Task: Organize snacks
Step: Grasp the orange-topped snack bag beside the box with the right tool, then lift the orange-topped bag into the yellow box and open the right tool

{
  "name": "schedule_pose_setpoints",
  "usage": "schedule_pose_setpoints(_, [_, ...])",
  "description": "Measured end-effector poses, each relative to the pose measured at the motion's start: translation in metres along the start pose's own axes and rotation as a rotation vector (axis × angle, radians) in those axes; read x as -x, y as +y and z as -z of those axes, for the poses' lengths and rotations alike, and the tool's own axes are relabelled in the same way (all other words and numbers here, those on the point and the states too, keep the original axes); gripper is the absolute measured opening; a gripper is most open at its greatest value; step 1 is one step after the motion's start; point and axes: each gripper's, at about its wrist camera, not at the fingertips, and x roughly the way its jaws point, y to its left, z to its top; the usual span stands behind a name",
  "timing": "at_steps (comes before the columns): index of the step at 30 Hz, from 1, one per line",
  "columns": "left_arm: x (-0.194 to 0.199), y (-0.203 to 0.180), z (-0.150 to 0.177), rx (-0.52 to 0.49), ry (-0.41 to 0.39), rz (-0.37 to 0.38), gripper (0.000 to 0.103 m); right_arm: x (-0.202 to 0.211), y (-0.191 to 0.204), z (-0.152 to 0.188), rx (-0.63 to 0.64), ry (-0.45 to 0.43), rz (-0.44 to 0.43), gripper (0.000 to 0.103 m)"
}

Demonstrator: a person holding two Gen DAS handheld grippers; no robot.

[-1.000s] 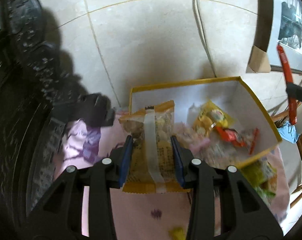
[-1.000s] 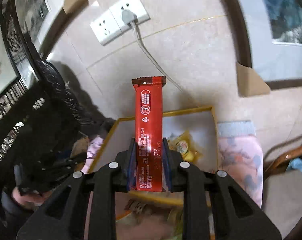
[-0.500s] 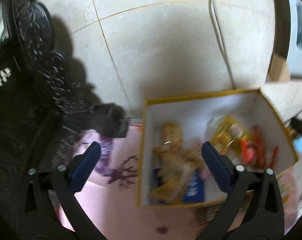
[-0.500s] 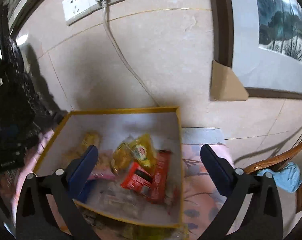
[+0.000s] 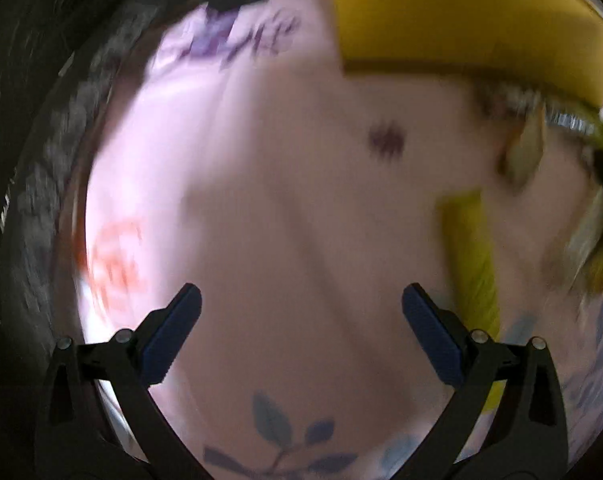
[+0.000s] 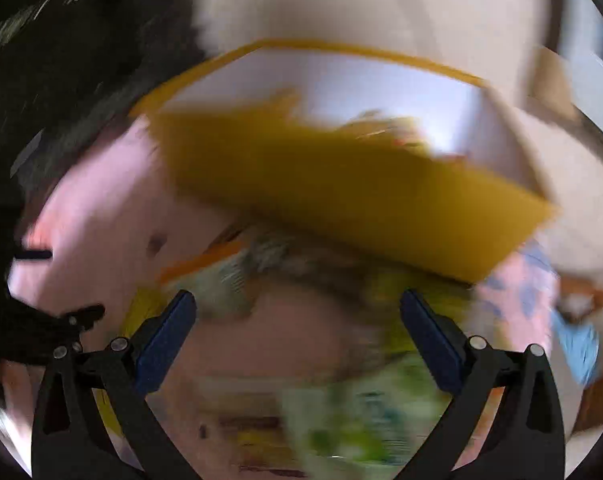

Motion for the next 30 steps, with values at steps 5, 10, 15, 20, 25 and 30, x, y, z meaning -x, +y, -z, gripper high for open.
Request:
schedule_pose_setpoints(5, [-0.001, 0.010, 0.030, 0.058, -0.017, 0.034, 0.101, -0.030, 0.043, 0.011, 0.180, -0.012, 0.037, 0.102])
schedule_pose_setpoints(10, [-0.009, 0.015, 0.031, 0.120, -0.039, 0.121, 0.101, -0.053, 0.044, 0.004, 0.177, 0.007, 0.040, 0.102])
schedule_pose_setpoints(15, [-0.012, 0.019, 0.034, 0.171, -0.118, 0.165, 0.101, -0.053, 0.046, -0.004, 0.148, -0.021, 0.022, 0.086])
schedule_pose_setpoints(20, [-0.010, 0.010, 0.047, 0.172, -0.262, 0.155, 0.101, -0.045, 0.053, -0.005, 0.120, -0.009, 0.079, 0.048])
schedule_pose_setpoints(25, [-0.014, 0.013, 0.052, 0.198, -0.348, 0.137, 0.101, -0.022, 0.033, 0.014, -0.052, -0.073, 0.033, 0.046])
schedule_pose_setpoints(30, [-0.013, 0.013, 0.054, 0.201, -0.349, 0.137, 0.101, 0.029, 0.011, 0.024, -0.180, -0.152, -0.061, 0.046])
